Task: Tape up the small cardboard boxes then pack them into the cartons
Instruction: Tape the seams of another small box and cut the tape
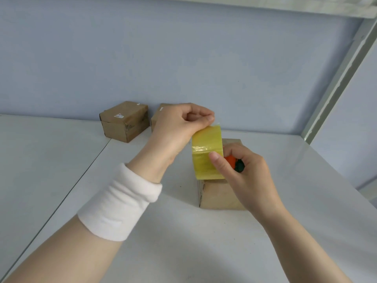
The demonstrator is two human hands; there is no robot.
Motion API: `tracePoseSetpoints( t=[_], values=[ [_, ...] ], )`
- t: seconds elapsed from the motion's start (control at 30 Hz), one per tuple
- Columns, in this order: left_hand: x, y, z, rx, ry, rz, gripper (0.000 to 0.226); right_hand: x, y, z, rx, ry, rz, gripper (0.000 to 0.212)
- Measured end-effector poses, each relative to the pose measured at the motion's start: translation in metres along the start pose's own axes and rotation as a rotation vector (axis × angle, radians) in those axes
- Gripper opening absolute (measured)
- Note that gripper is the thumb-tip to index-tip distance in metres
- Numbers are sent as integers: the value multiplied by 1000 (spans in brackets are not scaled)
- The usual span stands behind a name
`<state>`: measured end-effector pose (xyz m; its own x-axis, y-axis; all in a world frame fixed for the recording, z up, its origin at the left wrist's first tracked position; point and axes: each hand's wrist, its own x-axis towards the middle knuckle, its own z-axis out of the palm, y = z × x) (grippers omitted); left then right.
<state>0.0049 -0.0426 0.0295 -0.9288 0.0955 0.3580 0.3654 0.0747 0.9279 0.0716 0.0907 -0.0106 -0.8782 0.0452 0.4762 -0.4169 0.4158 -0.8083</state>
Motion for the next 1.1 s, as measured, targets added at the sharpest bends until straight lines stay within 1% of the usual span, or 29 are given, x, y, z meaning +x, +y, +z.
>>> tracePoseSetpoints(
  t=[0.07, 0.13, 0.2, 0.23, 0.33, 0.37, 0.4, 0.43, 0.47, 0.5, 0.53, 0.57, 0.67, 0.73, 0.8, 0.83, 0.87, 0.9, 0.93, 0.97, 1.0, 1.03, 1.07, 1.1],
  values=[
    [1, 2, 10, 37, 39, 124, 17, 2, 0, -8, -3, -12, 30, 49],
    [-1, 5, 19, 6, 78, 243, 20, 2, 0, -15, 104, -32, 102, 50],
    [-2, 7, 26, -45, 83, 338, 19, 2, -1, -22, 203, -43, 172, 47],
    [-2, 9, 29, -76, 73, 351, 18, 2, 0, -25, 213, -48, 187, 45],
    [2, 12, 36, -192, 6, 298, 14, -1, 4, -42, 263, -112, 172, 34],
    [4, 12, 37, -210, -16, 289, 14, -3, 9, -51, 299, -118, 166, 30],
    [6, 12, 38, -225, -34, 287, 14, -6, 18, -61, 319, -79, 183, 29],
    [7, 12, 38, -235, -43, 287, 14, -8, 32, -70, 278, 3, 216, 26],
    [8, 12, 38, -237, -46, 283, 13, -11, 48, -77, 150, 94, 266, 23],
    [9, 11, 39, -230, -47, 272, 11, -13, 66, -81, -35, 142, 315, 26],
    [10, 10, 40, -221, -48, 256, 10, -15, 84, -83, -194, 138, 372, 29],
    [11, 8, 42, -212, -49, 240, 9, -18, 100, -83, -289, 108, 425, 30],
    [14, 6, 48, -205, -57, 214, 11, -23, 130, -83, -393, 37, 558, 26],
    [16, 6, 50, -230, -74, 198, 12, -23, 136, -85, -505, 12, 599, 28],
    [18, 6, 51, -241, -72, 183, 11, -23, 131, -87, -664, 26, 566, 35],
    [20, 5, 51, -234, -70, 177, 10, -24, 122, -87, -660, 78, 508, 36],
    [21, 4, 50, -229, -68, 170, 10, -24, 110, -86, -558, 141, 430, 34],
    [22, 2, 50, -238, -69, 157, 10, -24, 95, -84, -376, 176, 343, 30],
    [22, -1, 52, -260, -66, 134, 10, -24, 76, -80, -167, 149, 274, 30],
    [23, -5, 55, -288, -52, 103, 11, -23, 59, -73, -9, 60, 226, 33],
    [24, -9, 58, -318, -25, 66, 12, -21, 45, -65, 60, -48, 192, 37],
    [26, -13, 60, -346, 9, 33, 12, -19, 35, -57, 69, -141, 159, 37],
    [29, -17, 60, -362, 37, 11, 12, -16, 27, -48, 64, -195, 131, 35],
    [35, -20, 59, -357, 52, 3, 12, -10, 22, -42, 67, -199, 116, 32]
  ],
)
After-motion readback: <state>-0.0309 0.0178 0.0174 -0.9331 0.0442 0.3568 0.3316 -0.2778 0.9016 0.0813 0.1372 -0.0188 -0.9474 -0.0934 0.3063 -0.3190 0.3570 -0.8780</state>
